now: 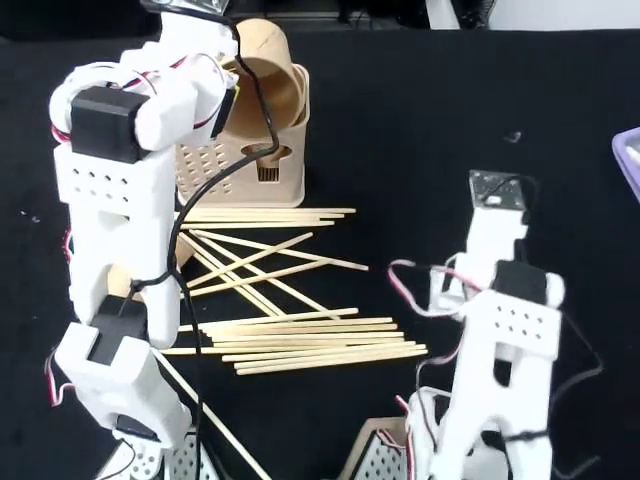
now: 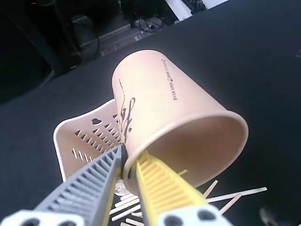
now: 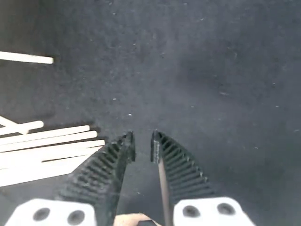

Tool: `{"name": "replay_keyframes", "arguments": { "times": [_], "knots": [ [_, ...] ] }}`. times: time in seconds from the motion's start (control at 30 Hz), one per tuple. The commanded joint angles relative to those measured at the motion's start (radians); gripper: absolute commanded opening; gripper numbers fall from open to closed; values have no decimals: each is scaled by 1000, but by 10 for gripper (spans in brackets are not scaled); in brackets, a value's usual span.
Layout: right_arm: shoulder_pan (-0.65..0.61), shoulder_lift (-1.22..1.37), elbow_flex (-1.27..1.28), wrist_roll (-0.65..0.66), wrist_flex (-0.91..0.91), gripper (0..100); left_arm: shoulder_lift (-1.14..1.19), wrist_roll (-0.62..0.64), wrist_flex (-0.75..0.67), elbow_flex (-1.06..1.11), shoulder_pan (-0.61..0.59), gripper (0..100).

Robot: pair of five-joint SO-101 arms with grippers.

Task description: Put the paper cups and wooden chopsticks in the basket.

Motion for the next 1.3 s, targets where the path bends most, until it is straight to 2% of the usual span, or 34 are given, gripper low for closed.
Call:
{"name": "replay_keyframes", "arguments": {
  "times": [0.0, 0.27, 0.47, 0.63, 0.9, 1.13, 1.27],
  "knots": [
    [-54, -99, 31, -35, -34, 72, -9, -14, 6, 24, 7, 33],
    [-61, -166, 65, -37, -44, 74, -9, -14, 6, 150, 10, 33],
    [-61, -166, 125, -37, -103, 74, -9, -11, -25, 150, 2, 37],
    [-61, -166, 147, -37, -118, 74, -11, 23, -81, 150, 2, 158],
    [-61, -166, 150, -37, -120, 74, -8, 189, -290, 160, -48, 184],
    [-61, -166, 150, -37, -120, 74, 92, 279, -543, 173, -58, 184],
    [-61, -166, 151, -37, -120, 74, 95, 341, -592, 166, -58, 185]
  ]
}}
